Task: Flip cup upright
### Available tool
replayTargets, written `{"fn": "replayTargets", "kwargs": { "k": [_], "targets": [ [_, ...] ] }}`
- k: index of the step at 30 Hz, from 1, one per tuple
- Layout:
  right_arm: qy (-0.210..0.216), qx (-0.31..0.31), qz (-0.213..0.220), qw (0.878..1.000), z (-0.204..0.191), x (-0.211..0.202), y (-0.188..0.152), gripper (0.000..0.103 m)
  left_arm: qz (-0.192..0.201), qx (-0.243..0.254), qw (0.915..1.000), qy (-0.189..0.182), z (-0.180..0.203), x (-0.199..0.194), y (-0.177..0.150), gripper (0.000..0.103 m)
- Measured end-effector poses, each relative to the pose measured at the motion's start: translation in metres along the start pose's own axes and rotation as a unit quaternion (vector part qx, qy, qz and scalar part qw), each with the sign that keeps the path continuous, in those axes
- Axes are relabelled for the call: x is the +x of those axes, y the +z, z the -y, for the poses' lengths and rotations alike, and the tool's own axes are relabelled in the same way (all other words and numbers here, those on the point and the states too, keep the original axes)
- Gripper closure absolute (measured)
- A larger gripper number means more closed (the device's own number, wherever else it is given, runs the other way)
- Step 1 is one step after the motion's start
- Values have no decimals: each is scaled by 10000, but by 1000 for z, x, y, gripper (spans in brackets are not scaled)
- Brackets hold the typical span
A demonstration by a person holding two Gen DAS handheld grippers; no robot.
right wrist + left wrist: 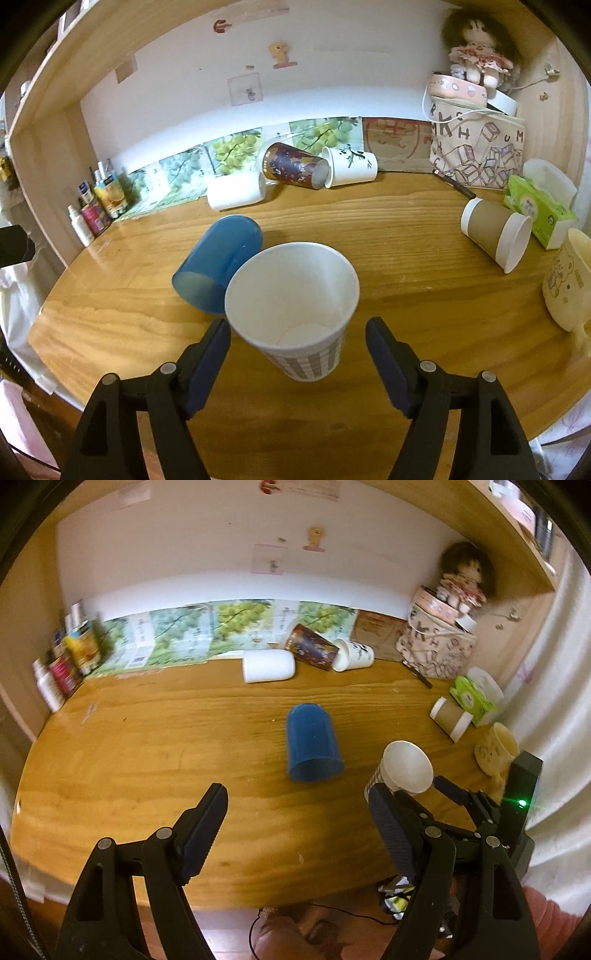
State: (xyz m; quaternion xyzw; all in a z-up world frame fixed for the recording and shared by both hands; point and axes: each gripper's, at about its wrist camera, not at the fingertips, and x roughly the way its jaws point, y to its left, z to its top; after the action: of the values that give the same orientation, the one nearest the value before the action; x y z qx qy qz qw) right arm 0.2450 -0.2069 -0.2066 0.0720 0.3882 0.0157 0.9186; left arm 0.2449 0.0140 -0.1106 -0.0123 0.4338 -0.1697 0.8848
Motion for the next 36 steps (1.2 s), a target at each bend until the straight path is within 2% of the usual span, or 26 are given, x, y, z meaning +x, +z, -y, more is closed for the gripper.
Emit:
{"fn": "replayTargets", "kwargs": {
  "k": [7,13,19,25,28,33,36],
  "targets": [
    [-36,-292,-77,9995,4,-47,-1,21,-37,-400,9982,452,23,-30,-20,21],
    [-84,-608,-340,9975,0,-90,-6,20,-134,-702,9960,545,45,-50,-35,21],
    [73,-665,-384,9970,-2,-137,-6,18,154,-562,9945,871,70,-77,-44,19],
    [23,-732,-429,9964,-7,-171,-1,18,530,-381,9915,1129,84,-99,-49,14],
    [-23,-700,-471,9964,-10,-184,-2,18,658,-390,9897,1210,87,-107,-52,14],
    [160,-386,-547,9976,-11,-206,-7,18,977,-535,9856,1271,86,-122,-58,12],
    [164,-334,-389,9985,-16,-221,-11,18,1136,-537,9846,1220,87,-130,-62,12]
  ]
}}
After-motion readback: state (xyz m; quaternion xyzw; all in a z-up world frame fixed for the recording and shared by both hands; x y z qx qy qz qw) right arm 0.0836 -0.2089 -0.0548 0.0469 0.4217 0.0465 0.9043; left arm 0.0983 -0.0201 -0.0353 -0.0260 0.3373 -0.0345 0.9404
